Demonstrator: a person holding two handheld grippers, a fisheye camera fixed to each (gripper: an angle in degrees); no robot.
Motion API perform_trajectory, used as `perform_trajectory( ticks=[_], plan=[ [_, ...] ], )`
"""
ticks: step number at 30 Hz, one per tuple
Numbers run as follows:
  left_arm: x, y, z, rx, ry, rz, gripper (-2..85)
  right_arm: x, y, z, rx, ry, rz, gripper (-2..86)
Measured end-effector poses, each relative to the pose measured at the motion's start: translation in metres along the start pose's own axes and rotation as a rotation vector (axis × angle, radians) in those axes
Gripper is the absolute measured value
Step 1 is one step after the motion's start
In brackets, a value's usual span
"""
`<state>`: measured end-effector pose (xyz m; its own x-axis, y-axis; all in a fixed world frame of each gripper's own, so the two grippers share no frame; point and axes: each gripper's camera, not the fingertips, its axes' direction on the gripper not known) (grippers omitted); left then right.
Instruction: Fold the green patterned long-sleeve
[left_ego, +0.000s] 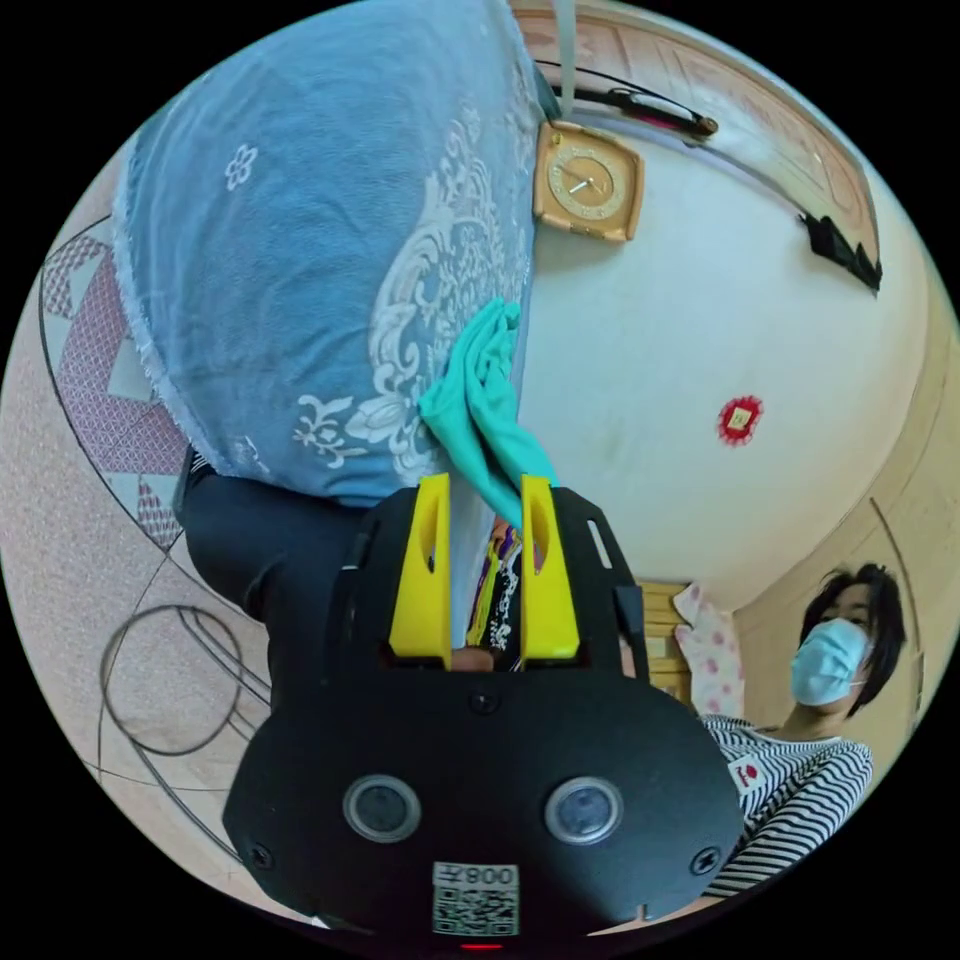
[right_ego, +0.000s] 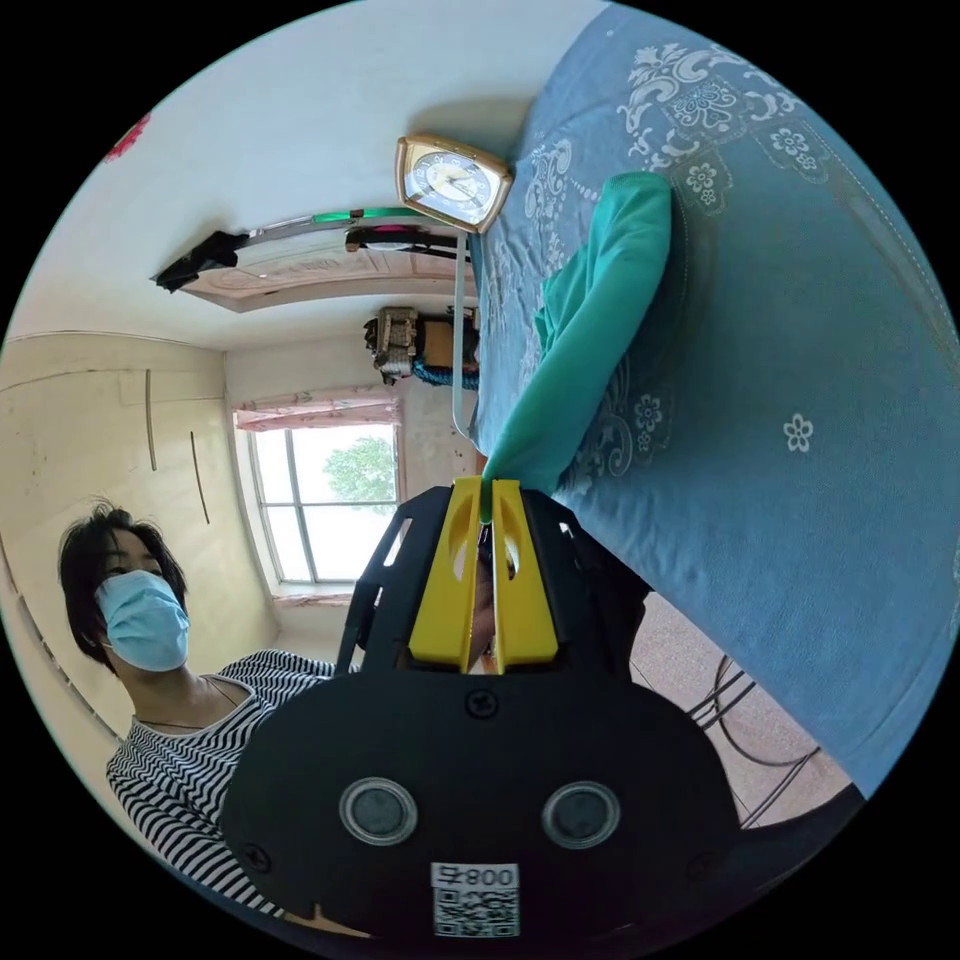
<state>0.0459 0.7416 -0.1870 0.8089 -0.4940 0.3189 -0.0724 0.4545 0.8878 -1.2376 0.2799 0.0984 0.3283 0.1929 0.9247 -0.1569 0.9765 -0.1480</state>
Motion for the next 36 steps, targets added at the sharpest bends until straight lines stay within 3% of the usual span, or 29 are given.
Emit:
perform_trajectory(
  ticks=[10, 18, 36],
  plan=[
    [-0.027, -0.033, -0.027, 0.082, 0.093, -0.079, 12.6, 0.034, 0.000, -0.006, 0.001, -0.005, 0.010, 1.4],
    [-0.019, -0.053, -0.033, 0.050, 0.036, -0.055, 5.2, 0.069, 0.006, -0.024, 0.005, 0.004, 0.029, 1.5],
    [0.104, -0.019, -0.055, -0.148, 0.102, 0.150, 2.7, 0.165, 0.072, -0.151, 0.063, 0.028, 0.036, 1.5]
  ],
)
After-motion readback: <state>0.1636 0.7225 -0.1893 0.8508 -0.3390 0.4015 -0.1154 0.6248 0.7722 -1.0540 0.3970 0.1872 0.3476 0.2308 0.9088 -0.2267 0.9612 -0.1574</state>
